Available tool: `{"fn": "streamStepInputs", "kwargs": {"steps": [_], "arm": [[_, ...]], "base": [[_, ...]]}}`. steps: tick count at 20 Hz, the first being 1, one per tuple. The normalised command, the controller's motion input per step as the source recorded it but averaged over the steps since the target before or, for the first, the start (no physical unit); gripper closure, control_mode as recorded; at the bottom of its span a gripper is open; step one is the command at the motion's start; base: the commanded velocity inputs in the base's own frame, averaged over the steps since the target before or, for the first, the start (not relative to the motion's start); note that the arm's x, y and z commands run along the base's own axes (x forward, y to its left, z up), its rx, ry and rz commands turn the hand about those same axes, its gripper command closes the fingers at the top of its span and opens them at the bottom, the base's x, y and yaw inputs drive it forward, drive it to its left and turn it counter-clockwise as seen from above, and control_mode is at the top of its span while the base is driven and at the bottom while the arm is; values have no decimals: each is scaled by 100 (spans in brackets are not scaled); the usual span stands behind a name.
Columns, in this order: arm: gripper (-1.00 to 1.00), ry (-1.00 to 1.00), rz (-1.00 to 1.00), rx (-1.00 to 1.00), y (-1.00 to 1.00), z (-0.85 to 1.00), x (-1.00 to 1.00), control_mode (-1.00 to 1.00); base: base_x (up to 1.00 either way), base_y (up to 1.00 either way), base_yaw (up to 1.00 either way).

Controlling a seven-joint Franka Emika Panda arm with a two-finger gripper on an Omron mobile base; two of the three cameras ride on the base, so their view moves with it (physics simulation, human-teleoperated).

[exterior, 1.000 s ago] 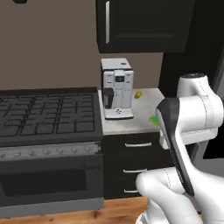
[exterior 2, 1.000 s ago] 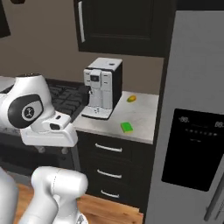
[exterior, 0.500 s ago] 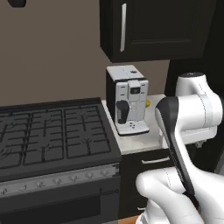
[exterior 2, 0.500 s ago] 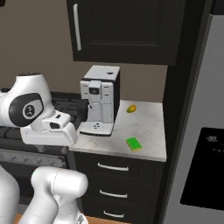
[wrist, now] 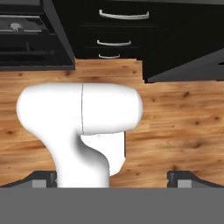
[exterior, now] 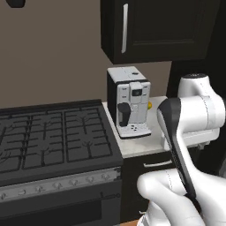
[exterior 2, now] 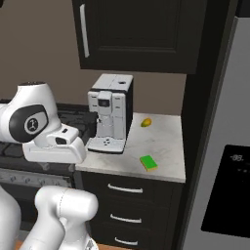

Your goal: Place the sponge inside the microwave to prepare for sanitizing.

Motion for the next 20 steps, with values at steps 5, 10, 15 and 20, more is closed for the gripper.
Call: {"fn": "streamStepInputs", "kwargs": {"steps": [5, 10, 15, 20], "arm": [[-100, 0, 0, 0, 0, 0, 0, 100], [-100, 0, 2, 0, -7, 0, 10, -100], [-100, 0, 8, 0, -36, 0, 30, -100], [-100, -3, 10, 0, -34, 0, 17, -100]], "base": [[1, 0, 0], [33, -31, 5], [0, 0, 0], [0, 0, 0]]}}
